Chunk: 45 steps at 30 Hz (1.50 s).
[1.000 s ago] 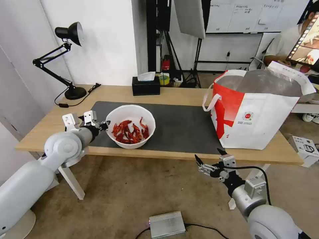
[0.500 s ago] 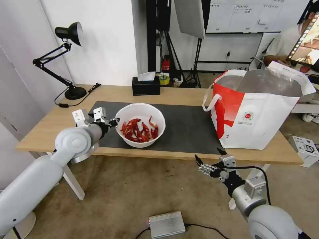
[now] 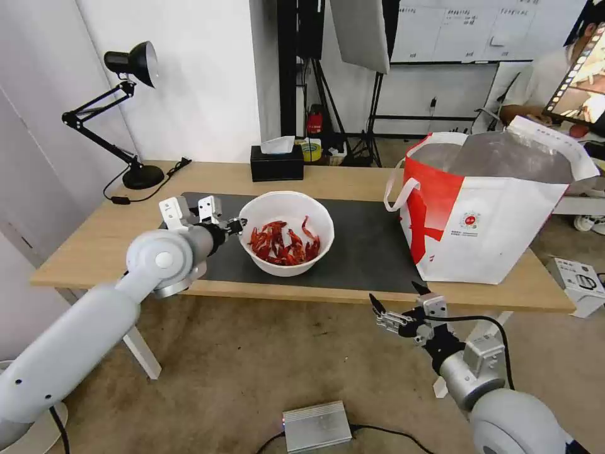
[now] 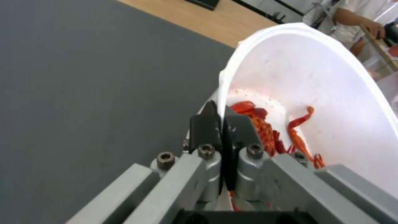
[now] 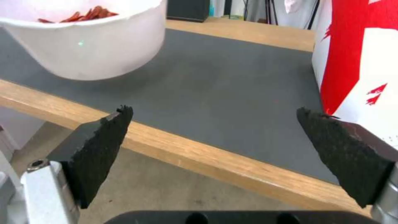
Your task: Pick up the trash from the table and place it into the takeout bag.
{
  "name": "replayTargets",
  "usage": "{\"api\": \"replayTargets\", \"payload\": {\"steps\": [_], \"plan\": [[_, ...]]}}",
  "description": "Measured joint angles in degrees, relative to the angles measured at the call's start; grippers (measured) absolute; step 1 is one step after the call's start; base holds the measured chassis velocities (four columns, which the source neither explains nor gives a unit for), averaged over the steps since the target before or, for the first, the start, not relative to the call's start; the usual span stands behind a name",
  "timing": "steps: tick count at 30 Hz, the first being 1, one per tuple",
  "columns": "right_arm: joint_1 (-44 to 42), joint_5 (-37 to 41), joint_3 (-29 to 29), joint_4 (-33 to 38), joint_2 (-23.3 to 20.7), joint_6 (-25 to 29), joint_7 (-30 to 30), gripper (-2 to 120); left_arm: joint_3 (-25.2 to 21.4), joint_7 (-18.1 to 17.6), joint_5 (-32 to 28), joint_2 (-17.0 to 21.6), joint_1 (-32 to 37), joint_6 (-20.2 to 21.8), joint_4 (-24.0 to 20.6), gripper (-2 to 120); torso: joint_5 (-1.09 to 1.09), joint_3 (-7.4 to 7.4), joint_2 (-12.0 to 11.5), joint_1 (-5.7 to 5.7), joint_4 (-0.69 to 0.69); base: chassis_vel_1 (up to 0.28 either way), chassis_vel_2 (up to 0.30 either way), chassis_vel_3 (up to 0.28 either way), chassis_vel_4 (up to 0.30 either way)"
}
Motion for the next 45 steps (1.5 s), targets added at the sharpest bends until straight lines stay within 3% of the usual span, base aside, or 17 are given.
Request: {"api": "replayTargets", "payload": {"steps": [23,45], "plan": [[0.00,0.00,0.00,0.00,0.00,0.00,0.00,100,7.69,-1.70,-3.12,-5.59,-11.75,-0.02,4.24,0,0.00,0.00,0.00,0.00,0.00,0.000,0.000,0.000,0.000],[0.00,0.00,0.00,0.00,0.00,0.00,0.00,100,8.55,-3.91,-7.03,-11.14,-17.00,-0.32,5.61,0,0.00,0.00,0.00,0.00,0.00,0.000,0.000,0.000,0.000]]}}
